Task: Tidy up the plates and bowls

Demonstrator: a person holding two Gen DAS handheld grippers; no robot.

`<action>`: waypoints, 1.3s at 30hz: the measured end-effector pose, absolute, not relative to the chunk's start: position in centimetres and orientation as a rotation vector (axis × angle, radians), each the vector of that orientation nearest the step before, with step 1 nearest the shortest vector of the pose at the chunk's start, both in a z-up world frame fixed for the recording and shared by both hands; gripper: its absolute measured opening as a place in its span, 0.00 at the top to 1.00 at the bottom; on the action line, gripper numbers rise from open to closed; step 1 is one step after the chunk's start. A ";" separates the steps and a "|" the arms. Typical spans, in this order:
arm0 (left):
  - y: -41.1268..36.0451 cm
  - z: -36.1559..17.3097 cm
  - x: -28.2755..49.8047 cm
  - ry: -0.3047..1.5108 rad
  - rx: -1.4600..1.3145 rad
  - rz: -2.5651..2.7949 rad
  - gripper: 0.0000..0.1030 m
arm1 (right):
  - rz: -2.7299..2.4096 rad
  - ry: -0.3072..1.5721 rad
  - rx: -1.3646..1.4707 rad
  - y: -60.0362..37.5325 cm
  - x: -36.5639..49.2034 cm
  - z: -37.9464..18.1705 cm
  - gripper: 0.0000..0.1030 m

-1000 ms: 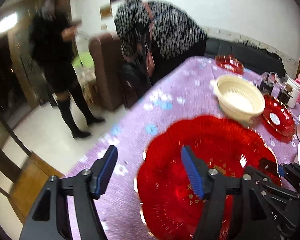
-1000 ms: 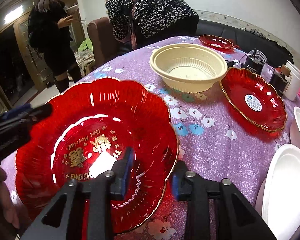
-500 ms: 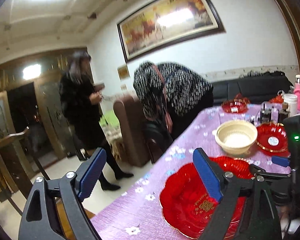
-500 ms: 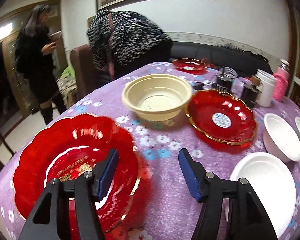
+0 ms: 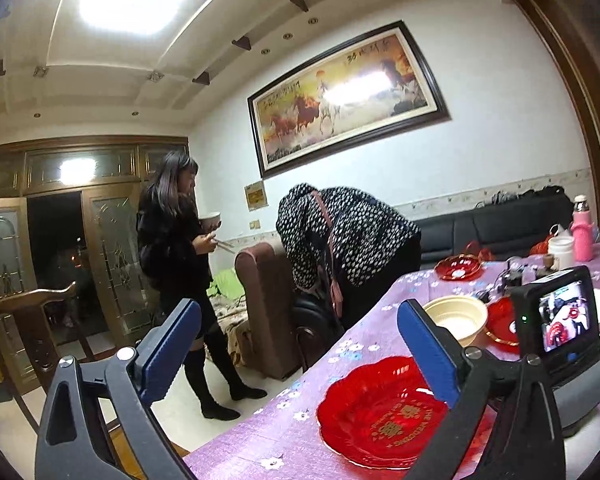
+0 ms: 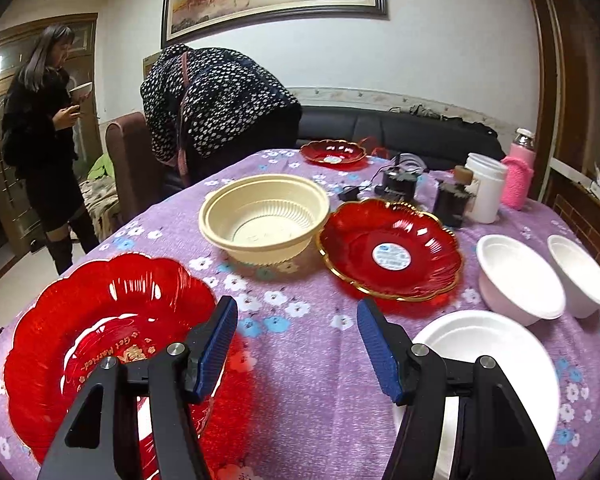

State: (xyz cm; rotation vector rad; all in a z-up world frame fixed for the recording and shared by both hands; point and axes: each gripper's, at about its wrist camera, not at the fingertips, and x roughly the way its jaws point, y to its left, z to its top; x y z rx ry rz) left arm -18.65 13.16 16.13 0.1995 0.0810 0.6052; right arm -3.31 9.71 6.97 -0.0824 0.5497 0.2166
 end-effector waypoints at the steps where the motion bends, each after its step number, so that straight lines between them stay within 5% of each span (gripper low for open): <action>1: 12.9 16.3 -18.9 0.074 0.204 0.600 0.04 | 0.215 0.545 -0.076 9.4 -3.6 7.4 0.35; 9: 9.8 16.5 -19.5 0.053 0.235 0.531 0.03 | 0.194 0.491 -0.066 3.6 -6.9 10.5 0.26; 22: 16.5 23.0 -13.4 0.323 0.039 0.249 0.03 | -0.015 0.546 0.002 -9.5 -5.7 13.8 0.25; 39: 22.9 20.2 6.2 0.751 -0.133 0.120 0.02 | 0.264 0.814 0.147 -2.7 7.2 15.3 0.25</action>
